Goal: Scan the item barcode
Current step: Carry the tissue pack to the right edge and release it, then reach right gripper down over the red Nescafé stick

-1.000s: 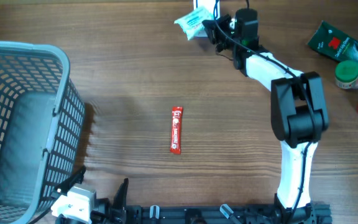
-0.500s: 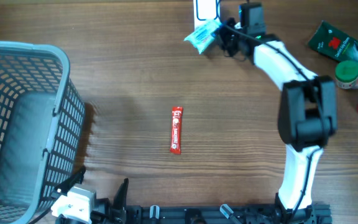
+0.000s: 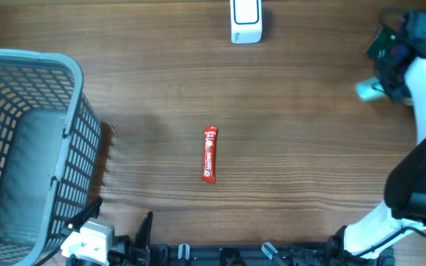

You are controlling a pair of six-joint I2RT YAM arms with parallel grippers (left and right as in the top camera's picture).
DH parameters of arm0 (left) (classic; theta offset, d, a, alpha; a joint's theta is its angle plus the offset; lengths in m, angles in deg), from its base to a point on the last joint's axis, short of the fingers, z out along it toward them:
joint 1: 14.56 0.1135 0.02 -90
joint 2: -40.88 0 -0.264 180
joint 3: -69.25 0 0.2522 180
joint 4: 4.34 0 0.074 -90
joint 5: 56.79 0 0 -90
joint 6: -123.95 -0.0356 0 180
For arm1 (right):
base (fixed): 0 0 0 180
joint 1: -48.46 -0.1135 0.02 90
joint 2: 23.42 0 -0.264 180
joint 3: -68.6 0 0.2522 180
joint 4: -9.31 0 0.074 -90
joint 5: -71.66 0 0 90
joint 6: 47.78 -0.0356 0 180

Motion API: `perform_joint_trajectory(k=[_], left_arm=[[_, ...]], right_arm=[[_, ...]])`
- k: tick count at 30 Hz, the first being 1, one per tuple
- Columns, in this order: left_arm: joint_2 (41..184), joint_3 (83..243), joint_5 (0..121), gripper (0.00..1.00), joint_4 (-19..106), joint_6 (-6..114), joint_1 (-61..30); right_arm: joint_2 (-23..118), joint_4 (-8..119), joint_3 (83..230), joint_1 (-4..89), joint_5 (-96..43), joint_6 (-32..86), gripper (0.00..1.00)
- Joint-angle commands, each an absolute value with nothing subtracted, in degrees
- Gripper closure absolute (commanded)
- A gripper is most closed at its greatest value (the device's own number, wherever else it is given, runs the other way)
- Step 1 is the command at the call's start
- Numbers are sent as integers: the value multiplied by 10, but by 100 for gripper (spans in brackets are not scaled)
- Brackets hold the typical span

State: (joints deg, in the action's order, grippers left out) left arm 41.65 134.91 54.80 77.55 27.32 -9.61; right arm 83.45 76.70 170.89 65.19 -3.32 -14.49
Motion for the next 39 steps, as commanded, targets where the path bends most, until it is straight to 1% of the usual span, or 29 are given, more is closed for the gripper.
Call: perform_joint_trajectory(k=[1,3,4,5,6,7,8,9,12,14,17,20,23,25,28,30,31,32,33,34,35,36,37,39], left_arm=[[413,1348,557,0,774,267,-99],[412,1348,557,0,774,267,-99],[413,1348,557,0,774,267,-99],[413,1348,557,0,774,267,-99],[412,1348,557,0,774,267,-99],[413,1348,557,0,774,267,-99],[412,1348,557,0,774,267,-99],[413,1348,557,0,774,267,-99],[413,1348,557,0,774,267,-99],[413,1348,557,0,774,267,-99],[413,1348,557,0,774,267,-99],[412,1348,557,0,774,267,-99],[413,1348,557,0,774,267,-99],[412,1348,557,0,774,267,-99],[413,1348,557,0,774,267,-99],[412,1348,557,0,774,267,-99],[413,1348,557,0,774,267,-99],[413,1348,557,0,774,267,-99],[412,1348,557,0,774,267,-99],[412,1348,557,0,774,267,-99],[413,1348,557,0,774,267,-99],[413,1348,557,0,774,267,-99],[412,1348,557,0,774,267,-99],[413,1348,557,0,774,267,-99]], right_arm=[[844,767,1673,711,20,-150,96],[844,760,1671,734,21,-148,95],[843,753,1672,743,22,-147,89],[843,752,1675,749,21,-144,72],[843,757,1683,755,6,-131,41],[839,770,1694,758,-18,-126,26],[832,780,1701,759,-36,-119,19],[824,786,1707,759,-49,-118,14],[773,802,1714,753,-107,-108,12],[723,809,1714,730,-216,-54,12],[693,836,1714,679,-358,28,12],[695,862,1710,584,-483,107,14],[700,866,1703,455,-443,111,15],[702,867,1700,357,-368,94,12],[709,872,1700,233,-234,19,10],[720,869,1700,169,-175,-14,10],[730,868,1700,142,-140,-33,14],[742,865,1700,120,-112,-53,21],[755,860,1700,104,-101,-64,25],[782,839,1700,81,-102,-56,25],[800,829,1700,69,-101,-43,20],[820,819,1700,59,-102,-23,19],[858,810,1700,45,-102,0,22],[902,809,1700,37,-103,2,29]])
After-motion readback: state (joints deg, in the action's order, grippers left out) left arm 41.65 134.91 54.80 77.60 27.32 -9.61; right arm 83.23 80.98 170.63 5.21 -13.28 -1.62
